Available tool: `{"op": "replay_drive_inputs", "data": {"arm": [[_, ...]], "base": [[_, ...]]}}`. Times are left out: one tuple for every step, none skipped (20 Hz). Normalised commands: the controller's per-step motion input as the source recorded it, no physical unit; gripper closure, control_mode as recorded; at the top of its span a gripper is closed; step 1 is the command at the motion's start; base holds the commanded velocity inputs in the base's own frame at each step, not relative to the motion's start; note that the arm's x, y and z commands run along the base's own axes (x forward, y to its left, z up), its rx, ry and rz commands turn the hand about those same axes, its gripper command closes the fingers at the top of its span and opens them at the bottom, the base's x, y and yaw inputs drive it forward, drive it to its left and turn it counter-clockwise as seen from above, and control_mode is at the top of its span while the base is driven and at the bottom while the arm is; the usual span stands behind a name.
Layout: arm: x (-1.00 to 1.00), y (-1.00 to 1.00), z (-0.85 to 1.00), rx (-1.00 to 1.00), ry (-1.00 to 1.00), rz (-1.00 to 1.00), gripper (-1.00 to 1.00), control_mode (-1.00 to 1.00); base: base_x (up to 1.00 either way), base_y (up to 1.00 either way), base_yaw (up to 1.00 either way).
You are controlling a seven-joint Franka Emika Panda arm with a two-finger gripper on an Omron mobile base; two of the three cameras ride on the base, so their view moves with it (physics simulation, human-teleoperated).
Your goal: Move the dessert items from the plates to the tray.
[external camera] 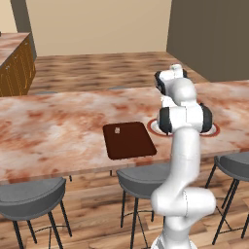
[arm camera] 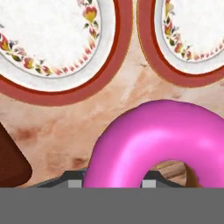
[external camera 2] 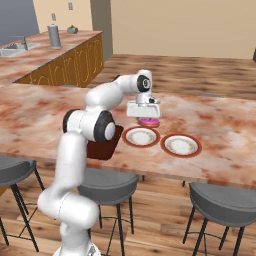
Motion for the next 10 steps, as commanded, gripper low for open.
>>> {"op": "replay_drive_inputs", "data": {"arm": [[-0.61, 1.0, 0.0, 0.0, -0.08, 0.0, 1.0, -1.0], [-0.41, 1.0, 0.0, 0.0, -0.24, 0.0, 1.0, -1.0], [-0.18, 1.0, 0.0, 0.0, -0.26, 0.0, 1.0, -1.0], [0.0, 1.0, -0.01, -0.07, -0.21, 0.0, 1.0, -1.0], [0.0, 1.0, -0.06, -0.09, -0.23, 0.02, 1.0, -1.0], [-0.16, 1.0, -0.16, -0.09, -0.25, 0.03, 1.0, -1.0], [-0.29, 1.0, -0.21, -0.08, -0.24, 0.05, 1.0, -1.0], [-0.36, 1.0, -0.15, -0.07, -0.25, 0.06, 1.0, -1.0], [-0.32, 1.0, 0.0, -0.04, -0.23, 0.05, 1.0, -1.0], [-0.26, 0.92, 0.0, 0.0, -0.2, 0.03, 1.0, -1.0]], "base": [[0.0, 0.0, 0.0], [0.0, 0.0, 0.0], [0.0, 0.0, 0.0], [0.0, 0.0, 0.0], [0.0, 0.0, 0.0], [0.0, 0.0, 0.0], [0.0, 0.0, 0.0], [0.0, 0.0, 0.0], [0.0, 0.0, 0.0], [0.0, 0.0, 0.0]]}}
